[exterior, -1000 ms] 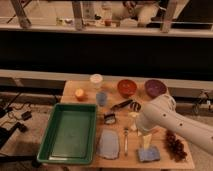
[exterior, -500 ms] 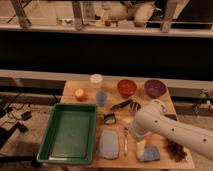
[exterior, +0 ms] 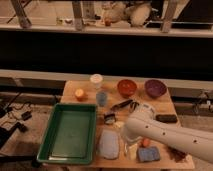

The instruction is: Place towel in plastic cup

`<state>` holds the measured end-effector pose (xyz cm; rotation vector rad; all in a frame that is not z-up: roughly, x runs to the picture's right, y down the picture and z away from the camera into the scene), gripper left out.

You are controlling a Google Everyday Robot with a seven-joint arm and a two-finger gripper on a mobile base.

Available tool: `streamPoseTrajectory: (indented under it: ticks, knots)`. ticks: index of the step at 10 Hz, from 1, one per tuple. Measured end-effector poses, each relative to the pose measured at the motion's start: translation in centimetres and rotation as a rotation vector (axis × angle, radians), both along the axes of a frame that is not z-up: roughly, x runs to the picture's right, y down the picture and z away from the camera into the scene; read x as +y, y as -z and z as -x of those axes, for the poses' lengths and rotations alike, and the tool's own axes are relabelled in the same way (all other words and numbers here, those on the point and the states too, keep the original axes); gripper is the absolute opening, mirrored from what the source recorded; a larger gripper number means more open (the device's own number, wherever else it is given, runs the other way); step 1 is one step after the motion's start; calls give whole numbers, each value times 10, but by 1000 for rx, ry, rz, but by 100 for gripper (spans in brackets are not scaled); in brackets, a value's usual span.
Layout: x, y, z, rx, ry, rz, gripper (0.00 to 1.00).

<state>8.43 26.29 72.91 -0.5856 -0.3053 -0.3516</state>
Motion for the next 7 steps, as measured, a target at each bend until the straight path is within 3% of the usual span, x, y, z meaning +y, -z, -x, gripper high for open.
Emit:
streamPoseTrajectory:
  ticks: [7]
  knots:
    - [11, -20, 28, 53, -23, -10, 100]
